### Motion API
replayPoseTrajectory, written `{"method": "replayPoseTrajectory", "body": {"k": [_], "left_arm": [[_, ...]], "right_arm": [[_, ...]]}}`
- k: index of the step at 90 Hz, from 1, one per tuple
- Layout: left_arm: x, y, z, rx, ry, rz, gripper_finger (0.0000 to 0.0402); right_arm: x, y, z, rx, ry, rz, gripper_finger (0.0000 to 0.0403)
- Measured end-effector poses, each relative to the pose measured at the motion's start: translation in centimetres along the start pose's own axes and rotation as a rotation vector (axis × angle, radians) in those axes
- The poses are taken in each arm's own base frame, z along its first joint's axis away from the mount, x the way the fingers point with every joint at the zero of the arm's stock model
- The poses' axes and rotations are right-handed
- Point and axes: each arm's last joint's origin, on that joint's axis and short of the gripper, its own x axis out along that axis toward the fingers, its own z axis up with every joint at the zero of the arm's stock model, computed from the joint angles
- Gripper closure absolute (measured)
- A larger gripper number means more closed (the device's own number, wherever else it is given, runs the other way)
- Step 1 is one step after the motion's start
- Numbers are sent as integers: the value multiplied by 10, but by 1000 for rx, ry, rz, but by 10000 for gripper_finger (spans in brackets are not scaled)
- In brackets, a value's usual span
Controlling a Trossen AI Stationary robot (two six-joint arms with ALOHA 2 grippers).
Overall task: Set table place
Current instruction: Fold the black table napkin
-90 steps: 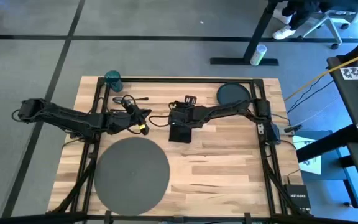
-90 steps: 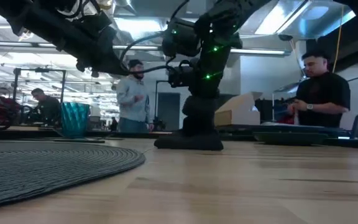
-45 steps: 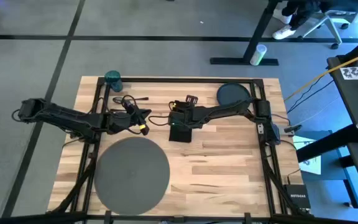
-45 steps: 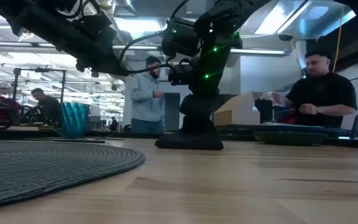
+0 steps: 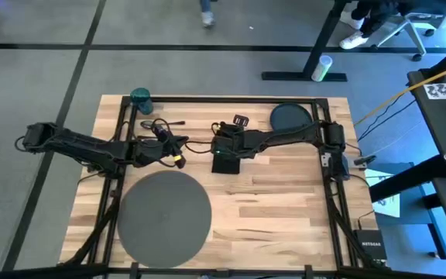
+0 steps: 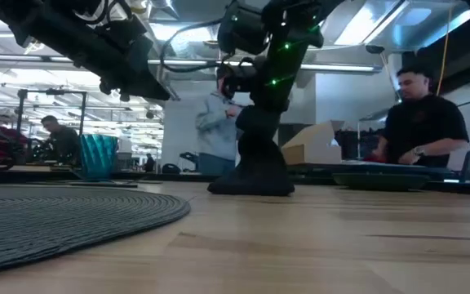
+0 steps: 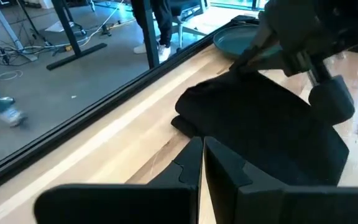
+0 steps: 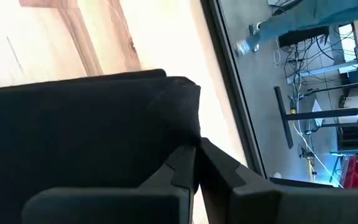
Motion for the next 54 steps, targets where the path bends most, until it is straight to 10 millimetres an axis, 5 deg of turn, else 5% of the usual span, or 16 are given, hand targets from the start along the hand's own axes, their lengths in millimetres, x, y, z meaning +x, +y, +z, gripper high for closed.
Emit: {"method": "replayPoseTrajectory", "body": {"k": [21,54], "left_arm": [[0,0,0,-1,-1,0,402],[0,0,0,-8,-1,0,402]], "right_arm": [[2,-2,-1,30,15,47,384],[4,-5,-5,27,51,29,249]]}}
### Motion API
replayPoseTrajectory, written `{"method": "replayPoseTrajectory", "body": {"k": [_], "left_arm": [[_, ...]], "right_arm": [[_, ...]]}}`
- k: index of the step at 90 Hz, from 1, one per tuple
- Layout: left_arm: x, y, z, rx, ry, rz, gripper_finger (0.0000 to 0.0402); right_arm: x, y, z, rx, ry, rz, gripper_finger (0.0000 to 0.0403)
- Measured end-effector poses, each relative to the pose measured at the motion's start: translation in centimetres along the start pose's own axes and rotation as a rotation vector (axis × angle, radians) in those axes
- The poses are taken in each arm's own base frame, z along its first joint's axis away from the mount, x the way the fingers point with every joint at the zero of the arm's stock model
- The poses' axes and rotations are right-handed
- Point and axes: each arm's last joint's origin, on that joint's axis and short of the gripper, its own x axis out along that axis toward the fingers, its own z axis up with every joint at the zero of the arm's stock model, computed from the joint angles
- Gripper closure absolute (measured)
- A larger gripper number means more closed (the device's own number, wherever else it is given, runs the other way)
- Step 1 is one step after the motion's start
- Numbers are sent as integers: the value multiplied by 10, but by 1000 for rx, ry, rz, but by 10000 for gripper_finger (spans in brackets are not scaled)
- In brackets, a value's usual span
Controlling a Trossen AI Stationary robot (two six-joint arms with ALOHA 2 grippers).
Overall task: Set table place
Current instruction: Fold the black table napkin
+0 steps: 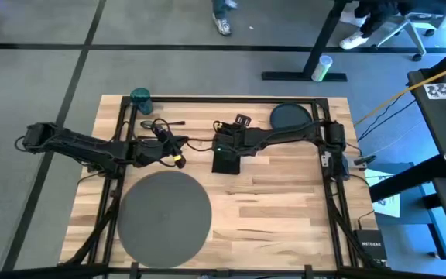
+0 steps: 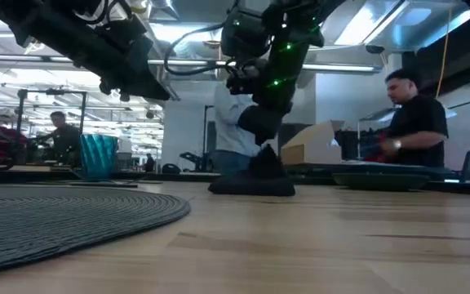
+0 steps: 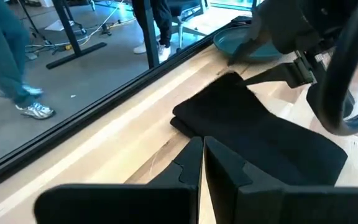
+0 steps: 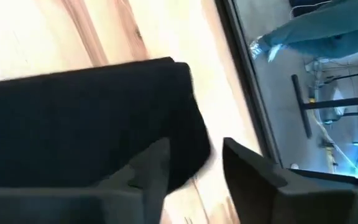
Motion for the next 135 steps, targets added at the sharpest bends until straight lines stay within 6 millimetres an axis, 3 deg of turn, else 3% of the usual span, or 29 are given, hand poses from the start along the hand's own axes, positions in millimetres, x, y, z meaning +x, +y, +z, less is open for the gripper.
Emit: {"method": "replayPoseTrajectory", "body": {"k": [12,25,52,91,105,135], "left_arm": [[0,0,0,0,0,0,402],[0,0,0,-1,0,0,402],[0,0,0,-3,0,-1,402],[0,0,-1,6,10,1,402],[0,0,-1,6,11,1,402],[0,0,-2,9,16,2,402]], "right_arm": [[0,-1,-3,-6,19,-37,230],[6,-3,1,-25,2,73,244],[41,-20,15,-20,-85,100,393],[78,-47,10,89,-54,300,386],[85,-45,9,115,-54,372,386],[111,-21,5,142,-32,468,386]]}}
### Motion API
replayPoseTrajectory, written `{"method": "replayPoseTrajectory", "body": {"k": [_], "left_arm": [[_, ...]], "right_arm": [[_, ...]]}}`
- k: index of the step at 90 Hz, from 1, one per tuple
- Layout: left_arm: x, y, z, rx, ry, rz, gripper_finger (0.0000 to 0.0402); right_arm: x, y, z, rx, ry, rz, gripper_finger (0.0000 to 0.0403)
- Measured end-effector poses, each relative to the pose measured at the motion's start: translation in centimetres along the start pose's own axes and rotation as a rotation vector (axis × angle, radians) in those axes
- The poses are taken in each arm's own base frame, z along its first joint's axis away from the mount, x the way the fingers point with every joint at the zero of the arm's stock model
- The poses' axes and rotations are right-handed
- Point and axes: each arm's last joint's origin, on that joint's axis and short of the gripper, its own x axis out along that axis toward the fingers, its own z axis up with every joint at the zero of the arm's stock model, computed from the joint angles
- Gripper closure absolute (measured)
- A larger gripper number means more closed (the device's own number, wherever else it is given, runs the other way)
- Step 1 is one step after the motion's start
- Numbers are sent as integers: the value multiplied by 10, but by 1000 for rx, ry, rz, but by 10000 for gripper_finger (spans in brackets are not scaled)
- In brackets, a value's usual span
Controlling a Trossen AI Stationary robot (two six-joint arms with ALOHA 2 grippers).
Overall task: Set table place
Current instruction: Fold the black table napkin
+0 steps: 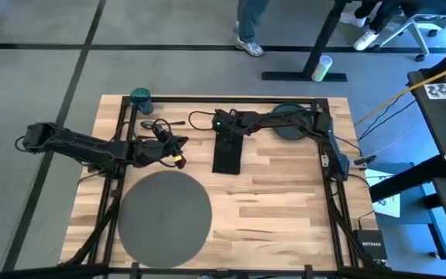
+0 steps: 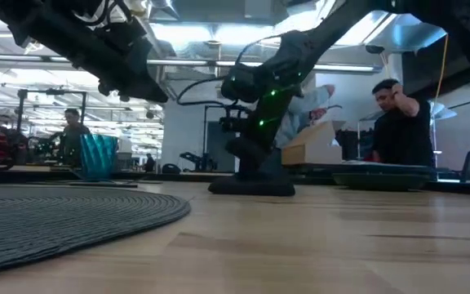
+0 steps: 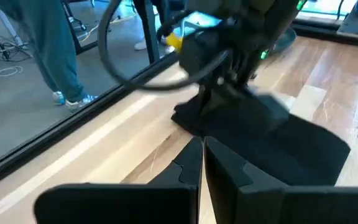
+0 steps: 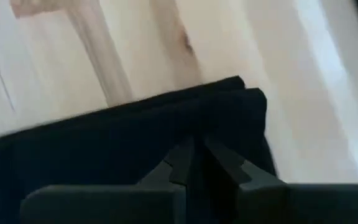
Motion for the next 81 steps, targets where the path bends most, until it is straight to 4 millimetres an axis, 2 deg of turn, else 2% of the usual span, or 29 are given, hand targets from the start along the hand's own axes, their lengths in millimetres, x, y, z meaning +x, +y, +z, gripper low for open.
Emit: {"method": "replayPoseTrajectory", "body": {"k": [29,44,81], "left_arm": [[0,0,0,2,2,0,402],[0,0,0,2,2,0,402],[0,0,-1,-42,9,2,402]], "right_arm": [[8,9,8,3,-103,69,386],[7,10,10,9,-108,86,386],[3,11,9,-99,-99,52,402]]}}
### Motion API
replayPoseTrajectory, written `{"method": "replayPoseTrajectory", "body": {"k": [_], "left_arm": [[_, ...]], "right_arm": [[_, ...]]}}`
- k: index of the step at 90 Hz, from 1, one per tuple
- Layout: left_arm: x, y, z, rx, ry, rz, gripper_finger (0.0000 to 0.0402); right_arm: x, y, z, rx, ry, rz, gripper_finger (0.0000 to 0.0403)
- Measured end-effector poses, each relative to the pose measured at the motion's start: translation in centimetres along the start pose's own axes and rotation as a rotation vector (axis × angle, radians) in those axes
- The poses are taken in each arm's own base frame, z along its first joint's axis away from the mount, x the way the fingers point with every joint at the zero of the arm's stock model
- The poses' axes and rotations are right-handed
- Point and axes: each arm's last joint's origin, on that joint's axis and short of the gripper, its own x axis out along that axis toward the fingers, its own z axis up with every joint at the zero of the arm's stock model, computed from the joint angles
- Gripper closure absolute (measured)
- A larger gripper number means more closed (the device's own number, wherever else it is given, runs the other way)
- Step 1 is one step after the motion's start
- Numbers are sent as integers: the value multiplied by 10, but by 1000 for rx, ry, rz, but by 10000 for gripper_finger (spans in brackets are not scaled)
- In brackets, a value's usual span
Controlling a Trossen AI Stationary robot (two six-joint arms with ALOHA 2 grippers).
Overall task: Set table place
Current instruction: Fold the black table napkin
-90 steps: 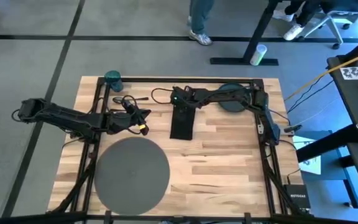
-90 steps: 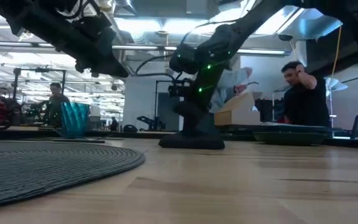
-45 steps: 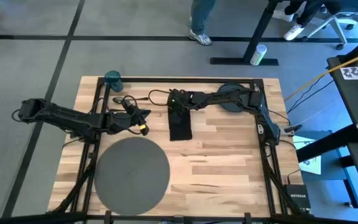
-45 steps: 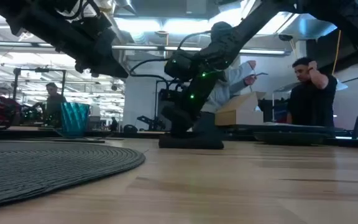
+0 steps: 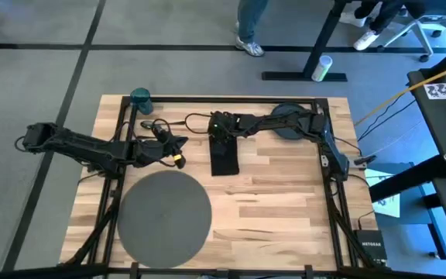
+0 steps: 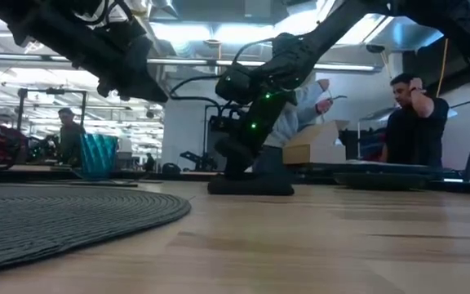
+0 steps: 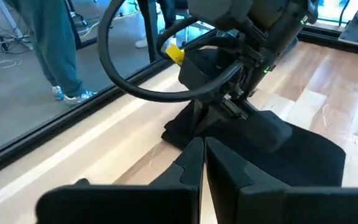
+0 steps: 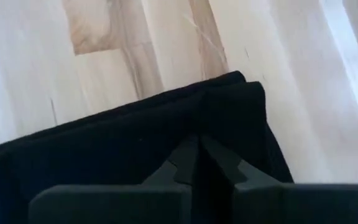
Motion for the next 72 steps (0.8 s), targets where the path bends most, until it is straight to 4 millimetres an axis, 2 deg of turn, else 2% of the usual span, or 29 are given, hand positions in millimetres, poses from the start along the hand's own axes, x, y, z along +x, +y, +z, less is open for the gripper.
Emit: {"method": "replayPoseTrajectory", "body": {"k": [13,35,49,60,72], "left_arm": [[0,0,-1,11,13,3,402],[0,0,-2,16,13,4,402],[0,0,-2,14,16,-5,402],[-1,-2,-2,27,29,-59,402],[-1,-3,-2,32,30,-64,402]], "right_arm": [[-14,-3,8,-21,-46,-8,402],[-65,-11,27,-108,-146,-7,403],[-91,-11,24,-219,-106,74,403],[-96,-1,17,-320,-51,204,403],[-98,22,5,-429,53,250,403]]}}
